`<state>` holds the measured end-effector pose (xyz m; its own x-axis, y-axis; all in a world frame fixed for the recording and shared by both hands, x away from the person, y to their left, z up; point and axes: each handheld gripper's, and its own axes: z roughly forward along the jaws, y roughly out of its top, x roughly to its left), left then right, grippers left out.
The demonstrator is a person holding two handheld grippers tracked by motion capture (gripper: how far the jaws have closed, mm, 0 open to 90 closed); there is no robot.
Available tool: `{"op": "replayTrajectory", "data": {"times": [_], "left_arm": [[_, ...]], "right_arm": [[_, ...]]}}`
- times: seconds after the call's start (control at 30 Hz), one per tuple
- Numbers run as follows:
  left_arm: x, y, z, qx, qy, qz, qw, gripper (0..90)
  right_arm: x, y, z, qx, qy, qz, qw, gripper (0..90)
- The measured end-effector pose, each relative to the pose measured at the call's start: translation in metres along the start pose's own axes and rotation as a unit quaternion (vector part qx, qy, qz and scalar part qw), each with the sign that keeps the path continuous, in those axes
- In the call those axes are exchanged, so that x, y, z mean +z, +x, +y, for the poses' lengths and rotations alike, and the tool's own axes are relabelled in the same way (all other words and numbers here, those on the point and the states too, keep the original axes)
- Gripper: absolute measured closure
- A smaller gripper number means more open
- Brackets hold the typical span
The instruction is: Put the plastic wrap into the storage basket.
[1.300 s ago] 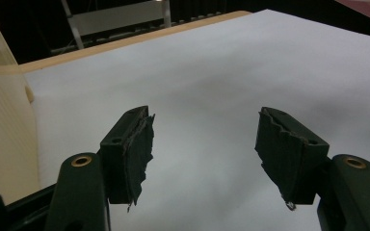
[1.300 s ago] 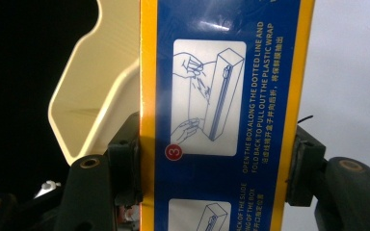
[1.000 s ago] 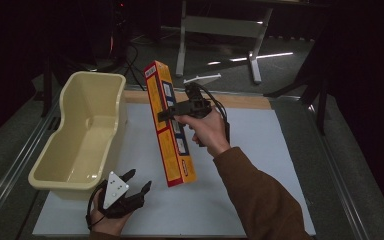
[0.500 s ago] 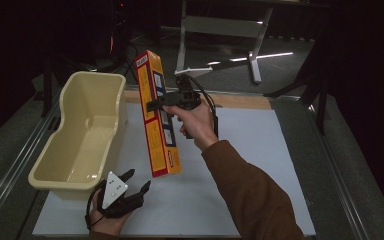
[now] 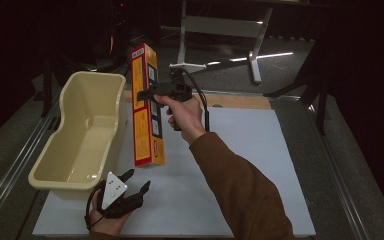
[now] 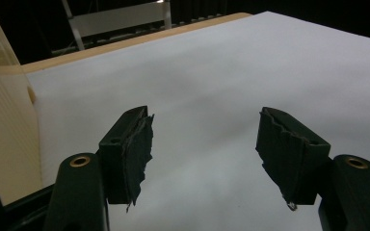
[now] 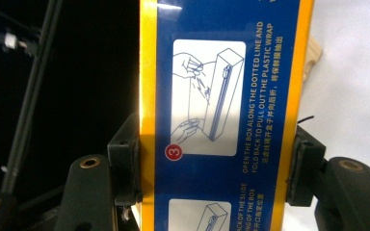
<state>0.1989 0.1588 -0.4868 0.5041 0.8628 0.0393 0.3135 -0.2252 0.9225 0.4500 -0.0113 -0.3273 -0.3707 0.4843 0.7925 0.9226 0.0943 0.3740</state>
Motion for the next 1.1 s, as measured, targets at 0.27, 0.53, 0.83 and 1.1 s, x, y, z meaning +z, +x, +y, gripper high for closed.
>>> {"op": "replayTrajectory", "data": {"times": [0.27, 0.53, 0.83, 1.1], "left_arm": [[0.001, 0.000, -0.001, 0.001, 0.002, 0.001, 1.0000, 36.5], [0.001, 0.000, 0.000, 0.004, 0.002, 0.000, 1.0000, 36.5], [-0.001, 0.001, -0.001, 0.003, 0.001, 0.002, 1.0000, 36.5], [-0.002, 0.002, -0.002, -0.002, -0.003, -0.002, 1.0000, 36.4]], "right_arm": [[0.011, -0.005, 0.004, 0.025, -0.015, 0.003, 0.9996, 38.9], [0.033, 0.004, 0.004, 0.033, -0.040, 0.014, 0.9985, 38.9], [0.069, 0.019, 0.001, 0.044, -0.040, 0.029, 0.9978, 38.8], [0.098, 0.023, -0.003, 0.069, -0.039, 0.039, 0.9961, 38.8]]}}
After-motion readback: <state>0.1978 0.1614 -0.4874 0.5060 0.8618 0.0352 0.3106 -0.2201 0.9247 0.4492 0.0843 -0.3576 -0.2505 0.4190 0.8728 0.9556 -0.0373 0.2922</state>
